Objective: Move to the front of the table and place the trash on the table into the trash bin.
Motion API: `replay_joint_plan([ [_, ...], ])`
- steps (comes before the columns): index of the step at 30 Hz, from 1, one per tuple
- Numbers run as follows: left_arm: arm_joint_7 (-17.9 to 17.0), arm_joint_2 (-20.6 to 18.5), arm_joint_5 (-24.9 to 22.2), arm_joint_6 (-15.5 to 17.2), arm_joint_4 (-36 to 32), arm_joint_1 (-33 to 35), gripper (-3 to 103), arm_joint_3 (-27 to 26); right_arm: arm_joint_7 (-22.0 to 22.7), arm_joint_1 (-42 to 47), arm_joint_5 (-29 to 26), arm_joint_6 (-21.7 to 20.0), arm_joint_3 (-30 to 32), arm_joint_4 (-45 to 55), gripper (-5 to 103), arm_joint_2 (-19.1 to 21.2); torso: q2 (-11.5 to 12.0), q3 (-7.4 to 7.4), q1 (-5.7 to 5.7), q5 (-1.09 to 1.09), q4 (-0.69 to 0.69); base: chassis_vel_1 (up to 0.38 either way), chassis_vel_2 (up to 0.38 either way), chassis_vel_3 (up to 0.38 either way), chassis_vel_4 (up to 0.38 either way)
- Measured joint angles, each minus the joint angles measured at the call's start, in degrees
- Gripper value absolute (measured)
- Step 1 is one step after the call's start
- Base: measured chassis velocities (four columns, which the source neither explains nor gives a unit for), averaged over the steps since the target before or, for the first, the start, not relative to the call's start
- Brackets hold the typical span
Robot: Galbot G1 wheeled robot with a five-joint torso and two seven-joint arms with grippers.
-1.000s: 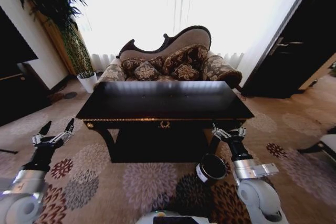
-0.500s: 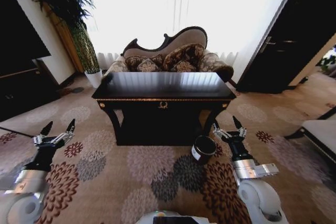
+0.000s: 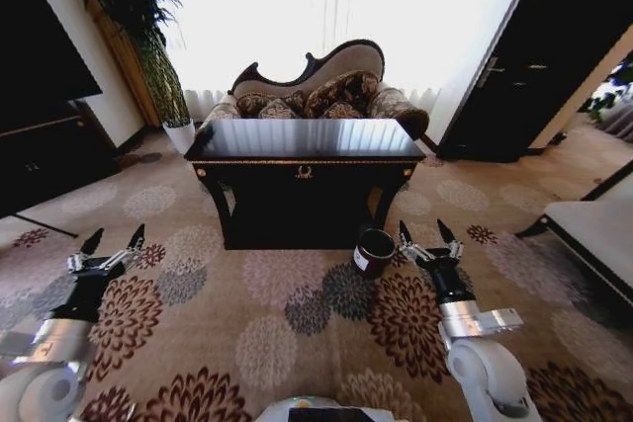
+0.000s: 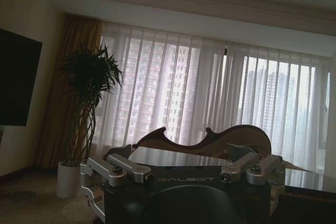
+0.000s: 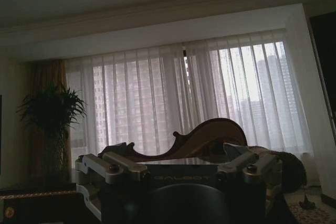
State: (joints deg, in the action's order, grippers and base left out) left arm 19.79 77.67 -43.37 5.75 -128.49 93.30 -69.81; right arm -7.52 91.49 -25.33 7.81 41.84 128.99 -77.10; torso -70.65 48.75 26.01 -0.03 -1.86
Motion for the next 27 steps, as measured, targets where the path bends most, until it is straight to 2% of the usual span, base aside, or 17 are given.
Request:
replay_joint_plan([
  [5, 0.1, 0.2, 0.2, -0.1, 0.0, 0.0, 100, 0.1, -0.3, 0.0, -0.1, 0.5, -0.2, -0.1, 100, 0.0, 0.0, -0.03, -0.07, 0.05, -0.01, 0.303, -0.294, -0.305, 0.282],
  [8, 0.1, 0.5, 0.5, -0.2, -0.1, 0.0, 100, 0.3, -0.5, -0.2, 0.1, 0.8, -0.3, -0.4, 100, 0.0, 0.0, -0.03, -0.08, 0.01, 0.0, 0.148, -0.176, -0.139, 0.187],
  [27, 0.2, 0.9, 1.2, -0.4, -0.8, 0.3, 100, 0.6, -0.2, -0.3, -0.4, 0.4, 0.0, 0.0, 100, 0.1, 0.0, -0.01, -0.04, 0.01, 0.0, -0.003, 0.004, -0.002, 0.006],
])
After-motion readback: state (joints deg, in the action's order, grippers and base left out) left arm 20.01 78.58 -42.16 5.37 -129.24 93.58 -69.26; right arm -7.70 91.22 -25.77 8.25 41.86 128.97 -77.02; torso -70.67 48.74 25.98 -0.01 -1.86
